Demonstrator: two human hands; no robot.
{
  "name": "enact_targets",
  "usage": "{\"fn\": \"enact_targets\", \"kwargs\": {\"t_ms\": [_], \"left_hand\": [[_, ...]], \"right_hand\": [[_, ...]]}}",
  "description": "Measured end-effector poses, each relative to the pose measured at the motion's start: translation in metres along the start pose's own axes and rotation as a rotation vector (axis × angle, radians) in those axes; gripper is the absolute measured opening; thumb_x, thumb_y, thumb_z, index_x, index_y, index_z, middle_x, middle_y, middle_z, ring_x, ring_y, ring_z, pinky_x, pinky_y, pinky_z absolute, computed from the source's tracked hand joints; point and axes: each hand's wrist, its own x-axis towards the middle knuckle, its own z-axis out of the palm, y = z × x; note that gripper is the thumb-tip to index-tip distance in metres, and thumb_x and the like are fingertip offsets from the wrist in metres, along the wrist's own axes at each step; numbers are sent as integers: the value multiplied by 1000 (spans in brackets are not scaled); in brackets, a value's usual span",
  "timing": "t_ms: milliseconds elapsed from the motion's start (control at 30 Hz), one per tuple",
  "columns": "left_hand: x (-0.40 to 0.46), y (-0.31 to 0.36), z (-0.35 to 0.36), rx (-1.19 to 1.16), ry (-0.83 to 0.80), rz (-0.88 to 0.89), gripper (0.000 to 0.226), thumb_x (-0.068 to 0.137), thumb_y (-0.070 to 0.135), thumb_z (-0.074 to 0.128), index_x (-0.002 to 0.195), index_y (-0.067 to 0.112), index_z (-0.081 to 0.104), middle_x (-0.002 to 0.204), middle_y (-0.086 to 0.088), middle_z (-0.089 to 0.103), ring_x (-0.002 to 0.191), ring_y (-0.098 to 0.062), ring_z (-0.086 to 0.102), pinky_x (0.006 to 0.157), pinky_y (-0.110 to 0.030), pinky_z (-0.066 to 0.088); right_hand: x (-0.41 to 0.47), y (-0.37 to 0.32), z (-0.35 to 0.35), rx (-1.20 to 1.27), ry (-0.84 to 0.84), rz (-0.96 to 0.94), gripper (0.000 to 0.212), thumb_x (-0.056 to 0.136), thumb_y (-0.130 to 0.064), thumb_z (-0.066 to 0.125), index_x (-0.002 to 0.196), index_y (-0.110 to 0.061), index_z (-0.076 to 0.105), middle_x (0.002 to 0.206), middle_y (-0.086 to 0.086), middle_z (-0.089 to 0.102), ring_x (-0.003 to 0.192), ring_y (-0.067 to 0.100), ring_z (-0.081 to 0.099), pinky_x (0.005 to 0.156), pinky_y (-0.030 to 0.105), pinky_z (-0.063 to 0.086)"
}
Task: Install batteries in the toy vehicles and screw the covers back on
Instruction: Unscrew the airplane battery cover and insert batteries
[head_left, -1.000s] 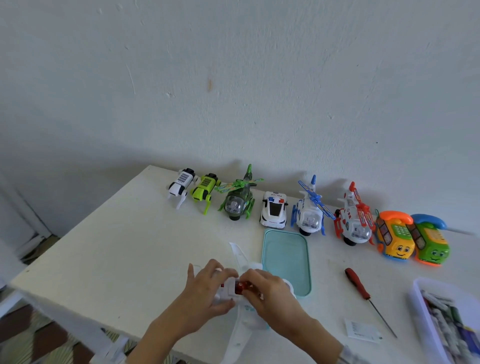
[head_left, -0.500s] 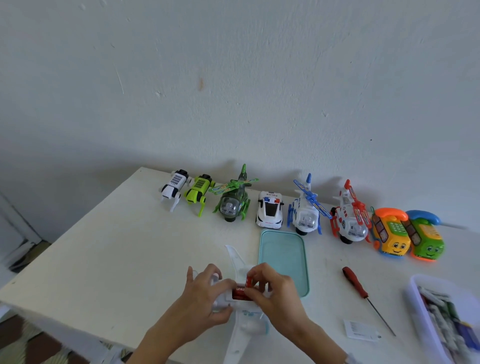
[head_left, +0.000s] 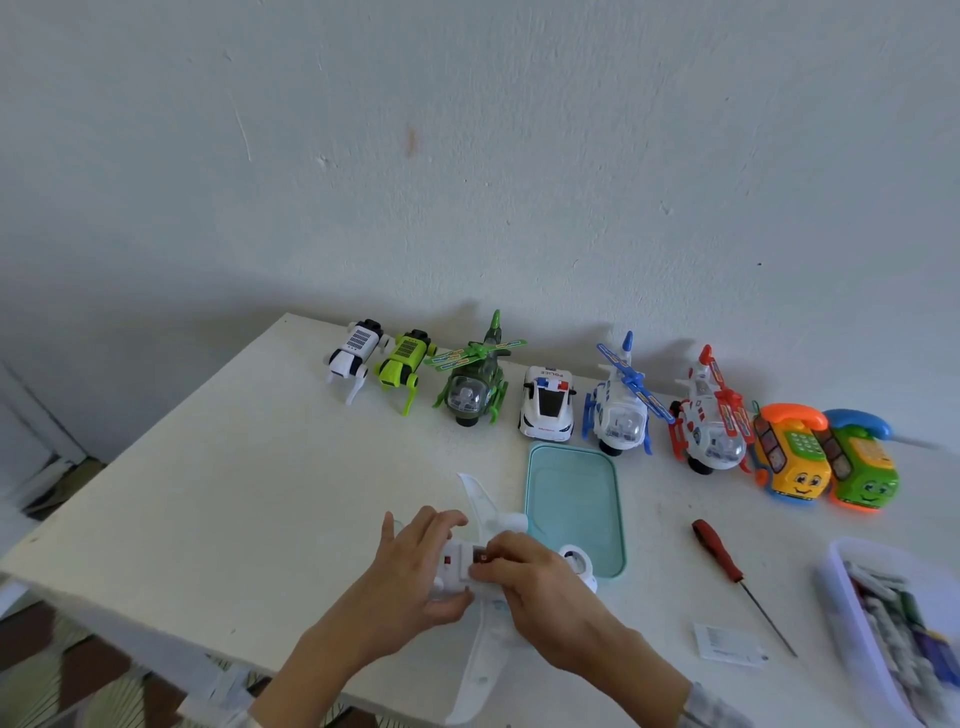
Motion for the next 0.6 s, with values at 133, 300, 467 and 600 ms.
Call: {"fn": "enact_targets", "kwargs": {"t_ms": [133, 300, 467, 600], "left_hand": [[-2, -5, 3, -1, 17, 20, 63, 82, 61, 48, 133, 27, 34, 110, 14, 33, 101, -4, 46, 115, -42, 5], [-1, -5, 2, 16, -6, 21, 64, 82, 65, 44, 133, 28, 33, 111, 16, 31, 103, -2, 44, 115, -39, 2], [-2, -8, 4, -31, 14, 22, 70, 79, 71, 45, 135, 30, 34, 116, 16, 34, 109, -3, 41, 115, -30, 16], [3, -16, -1, -87, 12, -14, 76, 60, 76, 55, 126, 40, 44, 109, 18, 39, 102, -7, 43, 92, -24, 41]], "right_hand": [[-6, 4, 15, 116, 78, 54, 25, 88, -5, 54, 99, -17, 72, 103, -4, 58, 92, 10, 55, 81, 15, 44], [-1, -2, 20, 164, 188, 134, 29, 90, -20, 49, 68, -8, 63, 85, -9, 46, 68, 10, 46, 61, 23, 40], [1, -10, 13, 135, 125, 210, 27, 91, -15, 48, 76, -4, 69, 85, -4, 44, 71, 15, 48, 65, 23, 39], [-1, -10, -15, 237, 118, 316, 21, 85, -3, 56, 91, -11, 75, 91, -7, 56, 79, 5, 55, 75, 14, 43]]}}
